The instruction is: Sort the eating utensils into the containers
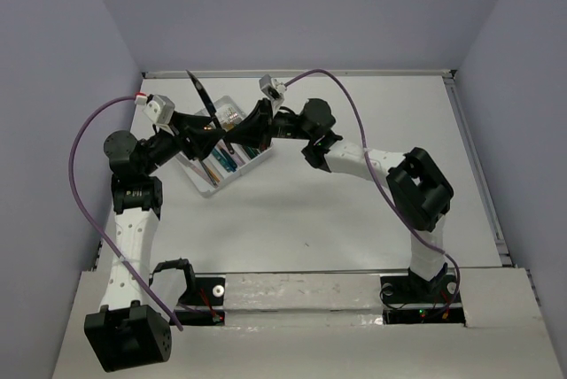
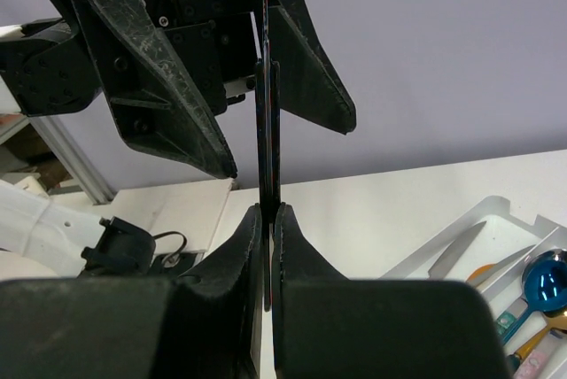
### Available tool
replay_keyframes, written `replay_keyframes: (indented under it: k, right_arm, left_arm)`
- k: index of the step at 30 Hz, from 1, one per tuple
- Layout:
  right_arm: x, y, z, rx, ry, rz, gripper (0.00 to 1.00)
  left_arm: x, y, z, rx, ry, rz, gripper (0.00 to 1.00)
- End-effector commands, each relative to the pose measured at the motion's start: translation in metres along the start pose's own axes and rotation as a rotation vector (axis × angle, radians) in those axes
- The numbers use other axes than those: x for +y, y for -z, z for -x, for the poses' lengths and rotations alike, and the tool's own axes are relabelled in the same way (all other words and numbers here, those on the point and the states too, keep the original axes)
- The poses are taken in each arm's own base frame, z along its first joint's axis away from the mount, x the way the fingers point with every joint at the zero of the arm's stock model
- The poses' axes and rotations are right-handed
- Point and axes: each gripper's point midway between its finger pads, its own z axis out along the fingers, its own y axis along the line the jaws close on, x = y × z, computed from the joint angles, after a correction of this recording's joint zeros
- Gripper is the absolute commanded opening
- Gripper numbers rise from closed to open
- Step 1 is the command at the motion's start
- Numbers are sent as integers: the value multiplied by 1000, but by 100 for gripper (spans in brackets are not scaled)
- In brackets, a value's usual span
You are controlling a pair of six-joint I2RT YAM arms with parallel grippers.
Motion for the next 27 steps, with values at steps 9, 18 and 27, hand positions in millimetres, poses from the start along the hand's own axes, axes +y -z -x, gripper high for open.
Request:
replay_keyframes:
  k: [9,18,27]
  right_arm:
    - [16,-21,26,-54,103,80,0]
    - [8,-16,11,-39,67,35,37]
    - [-36,40,10,-35,63,-343,100]
  left_arm:
    - [-6,-2,13,-52,1,-24,19]
    - [31,7,16,-91,146,167,0]
    - [151,62,-56,-59,384,721,0]
